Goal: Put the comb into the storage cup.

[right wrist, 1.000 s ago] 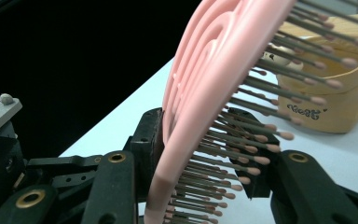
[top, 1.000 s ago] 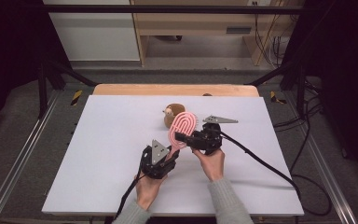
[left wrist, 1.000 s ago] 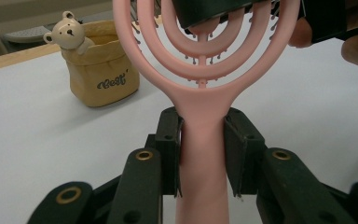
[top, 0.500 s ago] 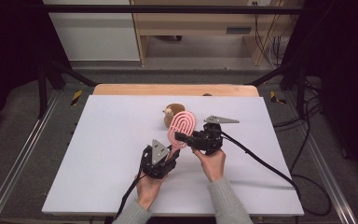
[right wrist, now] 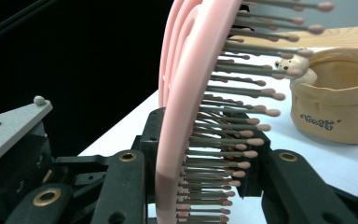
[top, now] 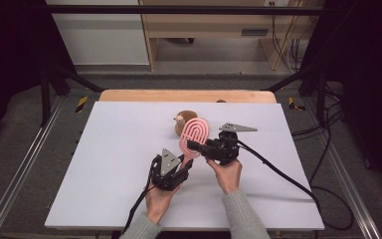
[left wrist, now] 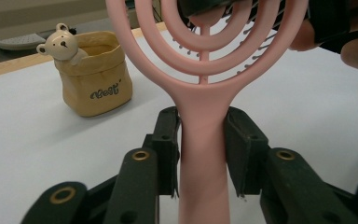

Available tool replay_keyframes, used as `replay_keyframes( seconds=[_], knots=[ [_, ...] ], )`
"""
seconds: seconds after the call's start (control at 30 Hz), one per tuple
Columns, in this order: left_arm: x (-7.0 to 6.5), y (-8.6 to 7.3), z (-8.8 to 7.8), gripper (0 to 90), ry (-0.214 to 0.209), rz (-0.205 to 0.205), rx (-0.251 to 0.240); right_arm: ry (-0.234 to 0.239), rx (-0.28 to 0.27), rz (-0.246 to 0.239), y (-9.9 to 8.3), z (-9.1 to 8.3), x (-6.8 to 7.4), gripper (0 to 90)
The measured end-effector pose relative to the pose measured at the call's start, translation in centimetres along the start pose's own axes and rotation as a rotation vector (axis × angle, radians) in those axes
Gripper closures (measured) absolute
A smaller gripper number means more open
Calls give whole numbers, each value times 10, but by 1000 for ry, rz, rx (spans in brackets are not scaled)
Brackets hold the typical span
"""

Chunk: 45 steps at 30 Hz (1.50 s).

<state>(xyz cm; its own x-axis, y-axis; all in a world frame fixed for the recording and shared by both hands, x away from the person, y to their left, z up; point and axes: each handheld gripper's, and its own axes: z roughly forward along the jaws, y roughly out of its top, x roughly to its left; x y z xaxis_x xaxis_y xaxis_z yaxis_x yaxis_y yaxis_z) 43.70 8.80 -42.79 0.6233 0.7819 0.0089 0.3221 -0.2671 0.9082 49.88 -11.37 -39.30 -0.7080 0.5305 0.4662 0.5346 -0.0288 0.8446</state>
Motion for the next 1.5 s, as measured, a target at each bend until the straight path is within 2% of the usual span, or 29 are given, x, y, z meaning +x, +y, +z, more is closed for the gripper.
replay_keyframes(
  seconds=[0.2,0.4,0.43,0.57,0.77,0.83,0.87,0.93,1.03,1.13,1.5],
  knots=[
    [1,0,0,577,2,-4,-4,-15,-6,-14,2,-3,1,632],
    [9,3,-3,499,-60,-51,-5,-32,-13,-28,5,-7,1,633],
    [9,3,-3,478,-60,-51,-5,-32,-13,-28,5,-7,1,633],
    [16,6,-8,396,-119,-77,-25,-53,-19,-43,8,-10,0,632],
    [26,11,-12,263,-140,-68,-22,-65,-26,-57,13,-16,1,632],
    [30,13,-15,216,-147,-70,-38,-72,-33,-60,15,-18,1,632],
    [34,15,-17,186,-170,-82,-49,-79,-38,-66,17,-20,1,632],
    [39,18,-19,145,-188,-87,-51,-85,-40,-71,19,-22,1,632],
    [43,20,-21,111,-194,-82,-59,-92,-43,-77,21,-24,1,631],
    [50,23,-26,81,-223,-74,-50,-104,-43,-90,25,-28,2,631],
    [70,18,-44,54,-225,-26,-44,-129,-48,-112,32,-37,2,631]
  ],
)
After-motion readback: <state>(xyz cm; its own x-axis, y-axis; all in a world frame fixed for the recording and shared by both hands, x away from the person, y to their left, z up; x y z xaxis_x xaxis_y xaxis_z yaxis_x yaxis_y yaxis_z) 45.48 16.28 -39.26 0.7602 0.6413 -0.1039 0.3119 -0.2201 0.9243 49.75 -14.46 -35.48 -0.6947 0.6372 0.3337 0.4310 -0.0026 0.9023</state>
